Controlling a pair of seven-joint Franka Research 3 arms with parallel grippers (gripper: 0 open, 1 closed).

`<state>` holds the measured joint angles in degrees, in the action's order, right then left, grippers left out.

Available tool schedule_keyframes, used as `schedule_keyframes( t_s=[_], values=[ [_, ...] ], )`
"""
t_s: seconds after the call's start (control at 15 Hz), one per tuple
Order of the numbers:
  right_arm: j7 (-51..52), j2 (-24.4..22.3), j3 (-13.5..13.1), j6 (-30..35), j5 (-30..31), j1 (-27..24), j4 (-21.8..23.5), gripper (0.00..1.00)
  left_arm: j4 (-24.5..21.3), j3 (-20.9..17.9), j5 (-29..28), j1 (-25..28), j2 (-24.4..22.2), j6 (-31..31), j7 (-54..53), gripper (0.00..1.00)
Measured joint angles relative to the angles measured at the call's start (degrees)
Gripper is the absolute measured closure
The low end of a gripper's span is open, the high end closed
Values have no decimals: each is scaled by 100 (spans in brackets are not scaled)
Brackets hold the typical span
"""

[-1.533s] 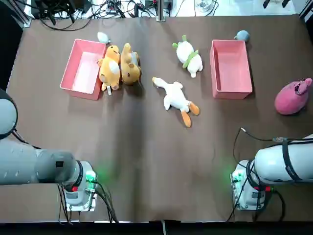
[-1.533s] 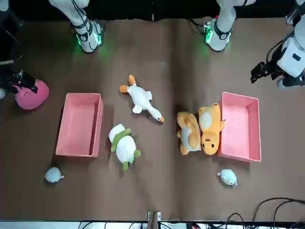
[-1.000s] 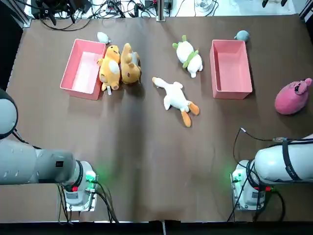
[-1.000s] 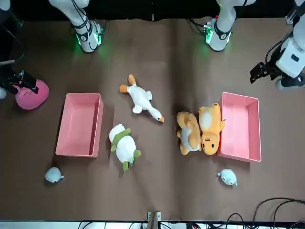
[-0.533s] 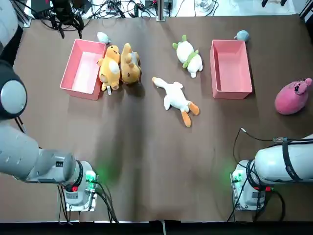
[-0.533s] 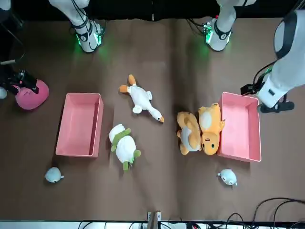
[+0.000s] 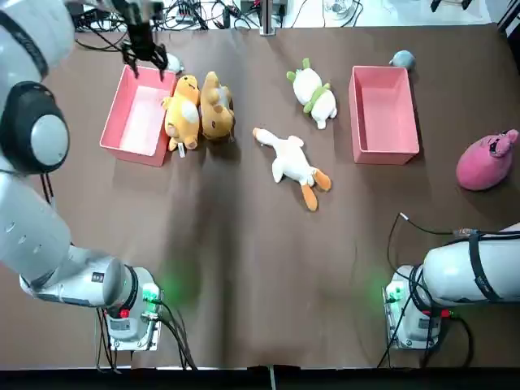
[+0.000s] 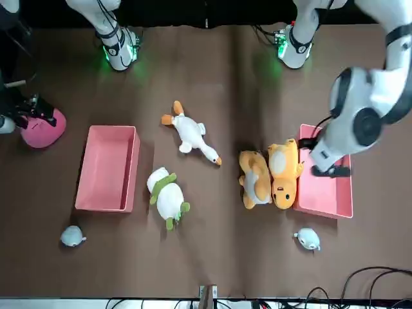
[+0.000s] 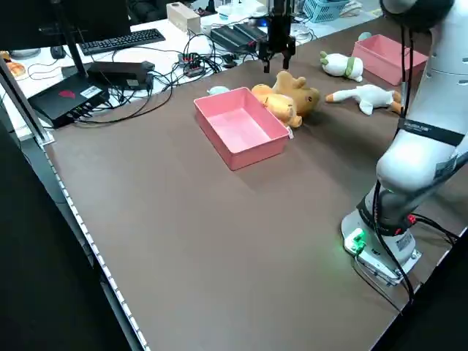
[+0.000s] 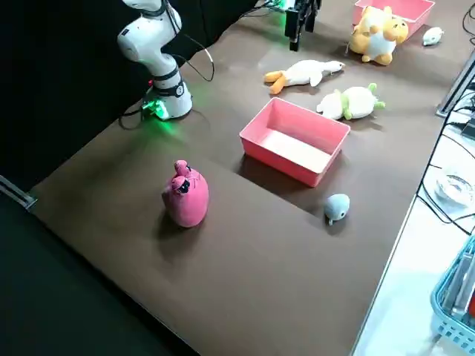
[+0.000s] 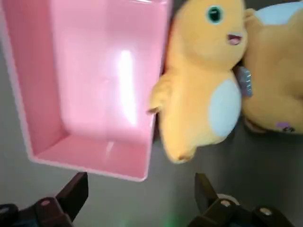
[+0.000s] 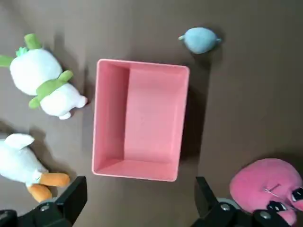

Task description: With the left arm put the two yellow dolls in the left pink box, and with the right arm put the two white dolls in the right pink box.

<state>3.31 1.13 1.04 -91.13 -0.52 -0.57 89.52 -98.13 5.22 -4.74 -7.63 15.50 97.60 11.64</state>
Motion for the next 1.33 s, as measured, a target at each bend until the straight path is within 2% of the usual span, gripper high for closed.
schedule_keyframes(
  t_s=[0.2,0.53,0.6,0.67,0.8,1.2,1.27,1.33],
  values=[
    [-4,158,13,-371,-44,476,118,0,99,24,272,-400,432,431,884,2],
    [-39,882,37,-1245,-45,1269,208,0,906,39,917,-706,1111,826,2109,2],
    [-39,1031,38,-1375,-45,1344,214,0,955,40,1042,-744,1232,1054,2269,2],
    [-32,1265,38,-1629,-45,1450,246,0,972,41,1204,-808,1486,1575,2437,2],
    [-26,1408,39,-1965,-45,1558,385,0,976,42,1252,-858,1744,2076,2478,2],
    [-25,1652,44,-3131,-45,1982,1048,0,991,43,1266,-1046,2275,2714,2611,3],
    [-25,1739,44,-3251,-45,2032,1080,0,991,43,1265,-1063,2362,2784,2619,5],
    [-25,1847,44,-3366,-45,2074,1090,0,991,42,1265,-1088,2431,2826,2619,14]
  ],
)
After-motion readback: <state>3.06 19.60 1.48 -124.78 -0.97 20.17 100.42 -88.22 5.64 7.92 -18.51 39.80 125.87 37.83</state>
